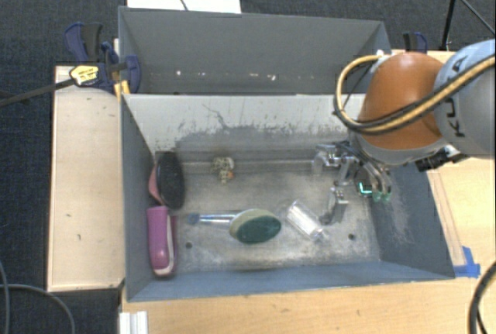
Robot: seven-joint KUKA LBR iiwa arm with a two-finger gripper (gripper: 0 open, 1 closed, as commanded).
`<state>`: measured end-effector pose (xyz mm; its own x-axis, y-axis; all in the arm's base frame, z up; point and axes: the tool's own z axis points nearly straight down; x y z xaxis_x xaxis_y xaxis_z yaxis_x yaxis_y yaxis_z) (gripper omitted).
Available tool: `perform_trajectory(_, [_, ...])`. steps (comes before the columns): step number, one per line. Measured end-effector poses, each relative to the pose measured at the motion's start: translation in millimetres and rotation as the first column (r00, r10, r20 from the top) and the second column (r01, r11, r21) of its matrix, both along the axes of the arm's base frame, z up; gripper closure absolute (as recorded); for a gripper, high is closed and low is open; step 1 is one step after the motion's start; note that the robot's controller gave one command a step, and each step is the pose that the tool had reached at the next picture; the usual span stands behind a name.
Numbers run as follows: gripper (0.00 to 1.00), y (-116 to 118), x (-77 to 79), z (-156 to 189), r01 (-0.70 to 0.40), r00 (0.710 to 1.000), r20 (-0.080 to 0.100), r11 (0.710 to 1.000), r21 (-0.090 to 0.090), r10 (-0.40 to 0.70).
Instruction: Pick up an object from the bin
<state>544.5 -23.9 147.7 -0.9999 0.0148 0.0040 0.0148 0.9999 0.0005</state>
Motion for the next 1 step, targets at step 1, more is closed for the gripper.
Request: perform_trajectory(1, [0.00, 26.6, -52.1, -81.4, 0.028, 1.000, -0.005, 1.000, 0.001, -0.028])
